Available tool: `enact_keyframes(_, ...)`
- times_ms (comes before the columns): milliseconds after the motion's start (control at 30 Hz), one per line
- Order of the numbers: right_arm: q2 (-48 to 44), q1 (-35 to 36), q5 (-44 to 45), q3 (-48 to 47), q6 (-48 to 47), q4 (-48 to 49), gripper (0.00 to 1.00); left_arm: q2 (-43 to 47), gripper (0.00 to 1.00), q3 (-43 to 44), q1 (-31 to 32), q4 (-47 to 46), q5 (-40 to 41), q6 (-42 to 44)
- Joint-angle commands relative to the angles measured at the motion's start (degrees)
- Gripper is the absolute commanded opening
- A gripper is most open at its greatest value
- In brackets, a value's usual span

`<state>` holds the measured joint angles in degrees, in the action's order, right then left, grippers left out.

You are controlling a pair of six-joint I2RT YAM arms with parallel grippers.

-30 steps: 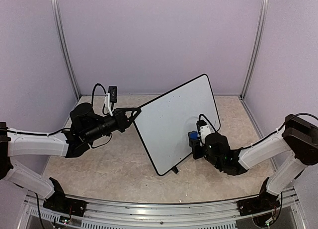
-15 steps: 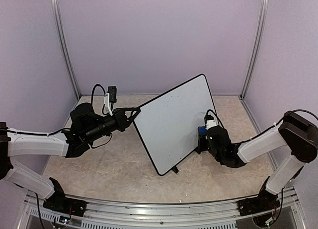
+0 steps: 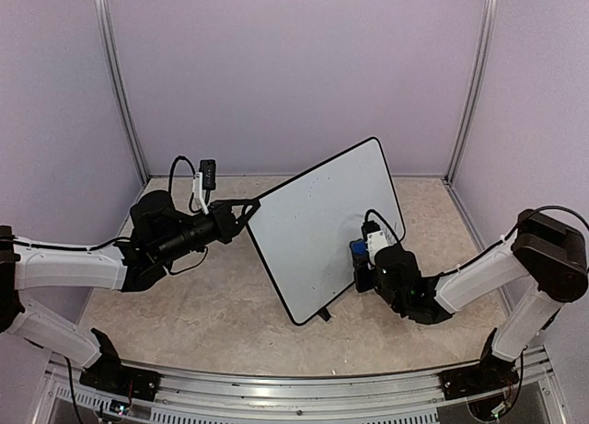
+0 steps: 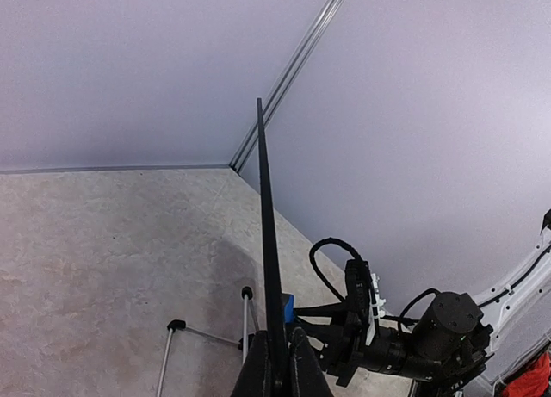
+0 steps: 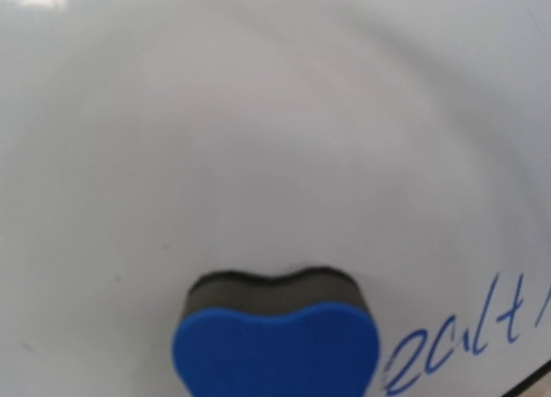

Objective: Erase the whiteboard
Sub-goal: Erase the whiteboard at the center of the board.

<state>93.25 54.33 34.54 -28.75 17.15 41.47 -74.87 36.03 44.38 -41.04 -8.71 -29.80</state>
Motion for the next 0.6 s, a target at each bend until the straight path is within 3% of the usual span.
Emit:
enact_keyframes(0, 2.6, -0.8, -2.7, -1.6, 1.0, -2.0, 0.23, -1.8, 0.00, -2.2, 1.8, 5.3, -10.0, 5.4)
enact_keyframes(300, -1.2, -8.2, -4.9, -1.6, 2.4, -6.5, 0.23, -1.0, 0.00, -2.4, 1.7, 5.6, -9.7, 5.6)
enact_keyframes(567, 0.6, -2.5, -7.4, -3.2, -1.4, -3.0, 0.22, -1.6, 0.00, -2.3, 1.7, 5.0, -10.4, 5.2)
